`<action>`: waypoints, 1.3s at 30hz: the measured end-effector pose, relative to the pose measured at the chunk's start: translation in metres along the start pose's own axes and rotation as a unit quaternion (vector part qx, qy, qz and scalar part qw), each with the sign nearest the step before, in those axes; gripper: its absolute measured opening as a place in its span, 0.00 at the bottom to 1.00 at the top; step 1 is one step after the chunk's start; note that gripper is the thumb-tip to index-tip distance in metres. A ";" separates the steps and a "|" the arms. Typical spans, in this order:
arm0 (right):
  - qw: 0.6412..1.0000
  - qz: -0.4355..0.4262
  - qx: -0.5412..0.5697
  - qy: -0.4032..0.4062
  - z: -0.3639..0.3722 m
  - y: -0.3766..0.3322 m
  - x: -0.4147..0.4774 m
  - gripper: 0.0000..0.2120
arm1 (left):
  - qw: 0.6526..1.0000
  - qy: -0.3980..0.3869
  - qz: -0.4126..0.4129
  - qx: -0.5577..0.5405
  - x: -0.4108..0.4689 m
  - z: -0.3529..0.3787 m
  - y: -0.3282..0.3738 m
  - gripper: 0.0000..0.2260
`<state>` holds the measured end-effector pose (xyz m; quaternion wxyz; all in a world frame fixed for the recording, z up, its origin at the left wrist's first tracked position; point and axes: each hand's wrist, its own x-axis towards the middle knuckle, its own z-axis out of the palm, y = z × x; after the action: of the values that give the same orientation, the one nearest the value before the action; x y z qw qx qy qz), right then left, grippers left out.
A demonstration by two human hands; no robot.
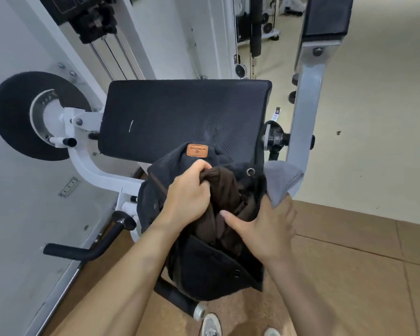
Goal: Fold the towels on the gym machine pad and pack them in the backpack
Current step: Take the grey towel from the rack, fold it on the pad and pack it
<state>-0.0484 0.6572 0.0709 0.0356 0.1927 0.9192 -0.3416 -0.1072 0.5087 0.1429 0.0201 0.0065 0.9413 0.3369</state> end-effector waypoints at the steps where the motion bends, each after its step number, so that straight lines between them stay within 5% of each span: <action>1: 0.999 0.012 0.029 -0.012 -0.003 -0.003 0.003 0.48 | 1.000 -0.003 -0.001 -0.002 -0.005 0.002 0.007 0.13; 9: 0.992 -0.069 -0.052 -0.091 -0.031 0.044 0.029 0.45 | 0.984 0.032 -0.029 -0.171 -0.029 -0.027 -0.004 0.17; 13: 0.990 -0.088 -0.057 -0.096 -0.040 0.050 0.029 0.36 | 0.996 -0.014 -0.072 0.048 -0.041 -0.033 -0.024 0.18; 16: 0.982 -0.143 -0.091 -0.087 -0.048 0.031 0.027 0.31 | 0.933 0.047 0.043 0.355 -0.050 -0.037 -0.015 0.22; 18: 0.976 -0.172 -0.109 -0.078 -0.058 0.019 0.028 0.29 | 0.903 0.068 0.179 0.385 -0.063 -0.028 0.000 0.28; 20: 0.971 -0.191 -0.128 -0.069 -0.067 0.010 0.028 0.26 | 0.881 0.018 0.270 0.387 -0.070 -0.009 0.003 0.19; 22: 0.968 -0.203 -0.132 -0.070 -0.075 0.004 0.027 0.26 | 0.867 -0.008 0.266 0.422 -0.055 -0.001 -0.009 0.08; 25: 0.968 -0.211 -0.123 -0.060 -0.083 -0.004 0.026 0.27 | 0.883 0.000 0.182 0.432 -0.023 -0.013 -0.026 0.08; 28: 0.970 -0.220 -0.098 -0.035 -0.086 -0.008 0.027 0.27 | 0.879 0.005 0.197 0.434 0.000 -0.032 -0.030 0.13; 34: 0.977 -0.202 -0.069 -0.005 -0.092 -0.012 0.068 0.26 | 0.826 -0.019 0.232 0.514 0.014 -0.079 -0.034 0.19; 37: 0.977 -0.206 -0.048 -0.008 -0.081 -0.029 0.090 0.26 | 0.822 0.067 0.324 0.464 -0.001 -0.070 -0.033 0.13; 39: 0.976 -0.214 -0.046 -0.005 -0.071 -0.040 0.101 0.26 | 0.823 0.041 0.402 0.399 -0.016 -0.053 -0.024 0.16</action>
<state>-0.1521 0.7084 0.1303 -0.0251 -0.0120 0.9537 -0.2994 -0.0935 0.4560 0.1688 -0.1601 0.3781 0.9074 -0.0900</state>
